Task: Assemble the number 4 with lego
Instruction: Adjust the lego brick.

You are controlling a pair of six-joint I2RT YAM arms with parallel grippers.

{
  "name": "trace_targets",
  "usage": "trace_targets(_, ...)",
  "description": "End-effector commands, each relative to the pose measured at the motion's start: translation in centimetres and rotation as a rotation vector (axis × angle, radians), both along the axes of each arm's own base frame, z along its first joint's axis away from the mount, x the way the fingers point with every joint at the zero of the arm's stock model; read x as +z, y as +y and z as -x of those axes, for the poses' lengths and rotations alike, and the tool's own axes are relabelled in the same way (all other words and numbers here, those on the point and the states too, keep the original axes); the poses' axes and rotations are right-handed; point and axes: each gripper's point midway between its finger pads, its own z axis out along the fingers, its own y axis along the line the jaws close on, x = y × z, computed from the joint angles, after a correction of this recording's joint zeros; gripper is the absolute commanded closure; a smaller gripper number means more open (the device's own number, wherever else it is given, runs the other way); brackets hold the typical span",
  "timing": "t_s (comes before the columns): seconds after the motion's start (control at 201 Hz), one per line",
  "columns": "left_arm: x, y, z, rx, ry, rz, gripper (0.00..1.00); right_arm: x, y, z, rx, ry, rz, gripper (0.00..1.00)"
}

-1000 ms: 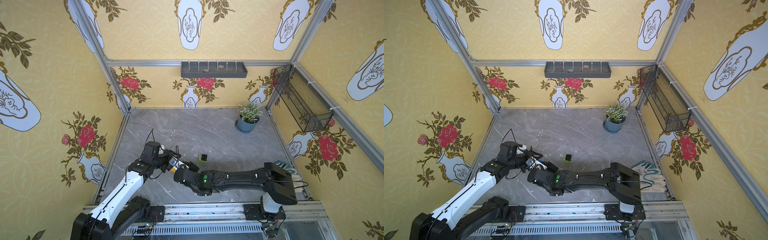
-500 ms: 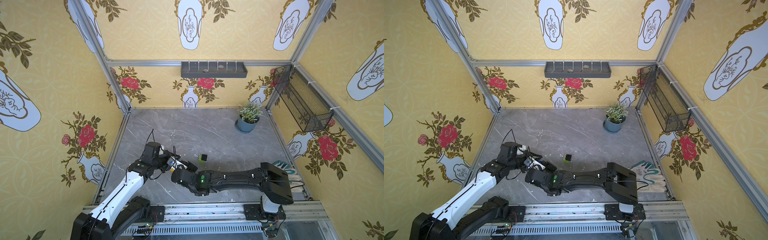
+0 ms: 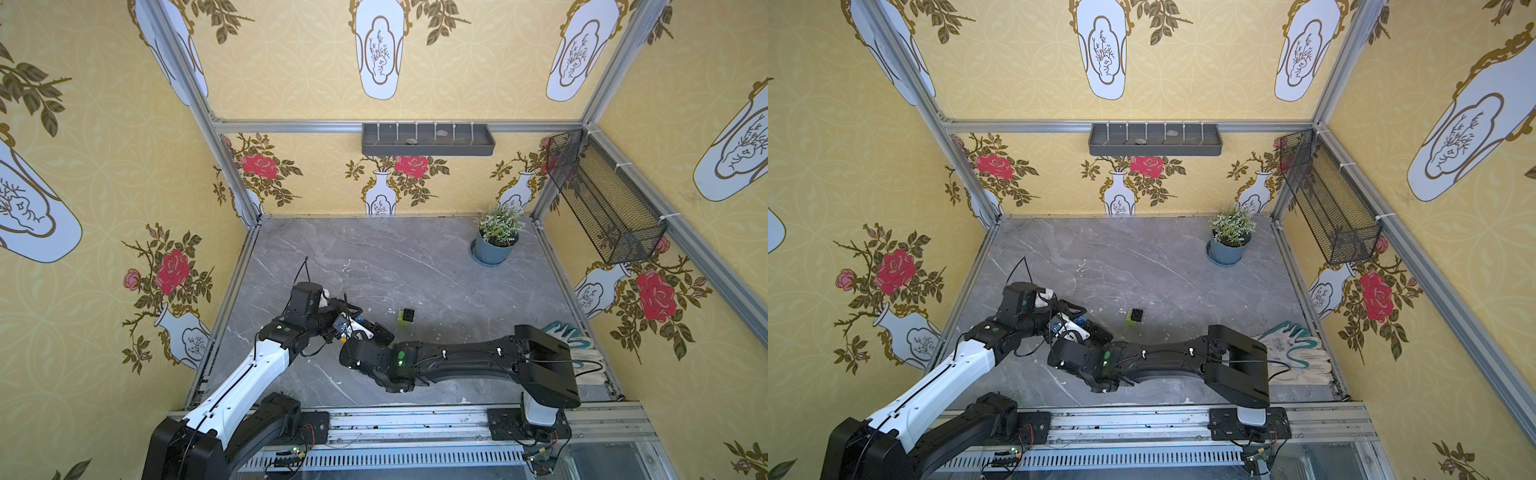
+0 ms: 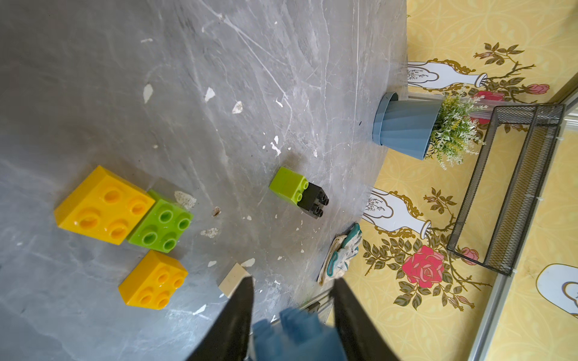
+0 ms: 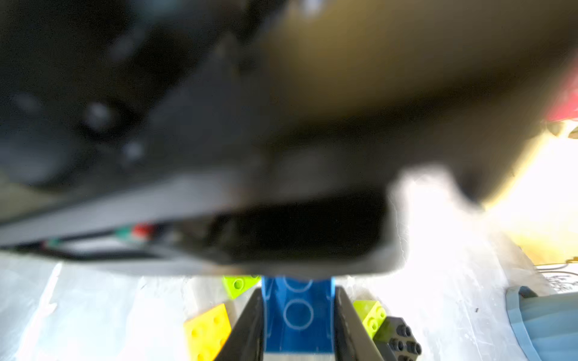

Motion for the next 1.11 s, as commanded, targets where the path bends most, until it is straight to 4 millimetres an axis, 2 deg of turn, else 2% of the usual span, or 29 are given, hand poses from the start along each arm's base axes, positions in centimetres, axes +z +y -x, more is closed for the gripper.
trace_targets(0.0,1.1,-0.6,0.0,-0.016,-0.013,0.045,0.46,0.3,-0.7,-0.7,-0.054,-0.088,0.027,0.73)
trace_targets(0.219,0.8,-0.6,0.1,-0.001,0.012,0.058,0.57,0.5,0.2,0.1,-0.038,-0.245,0.085,0.73)
trace_targets(0.348,0.4,-0.6,0.0,0.006,0.022,0.065,0.75,0.3,0.4,0.1,-0.045,-0.274,0.100,0.73)
trace_targets(0.468,0.4,-0.7,0.0,0.005,0.021,0.065,0.85,0.3,0.5,0.3,-0.043,-0.273,0.098,0.73)
trace_targets(0.587,0.2,-0.7,-0.1,0.005,0.022,0.065,0.91,0.4,0.6,0.6,-0.043,-0.264,0.079,0.70)
trace_targets(0.657,0.0,-0.7,-0.3,0.009,0.020,0.067,0.95,0.7,0.3,0.5,-0.058,-0.245,0.052,0.60)
trace_targets(0.732,-0.1,-0.8,-0.4,0.010,0.019,0.069,0.99,1.0,-0.2,0.4,-0.076,-0.217,0.029,0.26)
trace_targets(0.782,-0.1,-0.8,-0.6,0.010,0.012,0.070,1.00,1.3,-0.6,0.1,-0.103,-0.208,0.012,0.11)
trace_targets(0.856,-0.1,-0.9,-1.0,0.010,-0.002,0.068,1.00,1.4,-2.0,-0.4,-0.158,-0.156,-0.009,0.08)
trace_targets(0.991,0.4,-1.0,-2.1,0.021,-0.061,0.079,1.00,2.8,-4.9,-0.6,-0.223,-0.011,-0.137,0.08)
trace_targets(1.1,1.9,-1.7,-3.1,0.012,-0.147,0.142,1.00,4.4,-4.9,1.0,-0.103,0.316,-0.334,0.08)
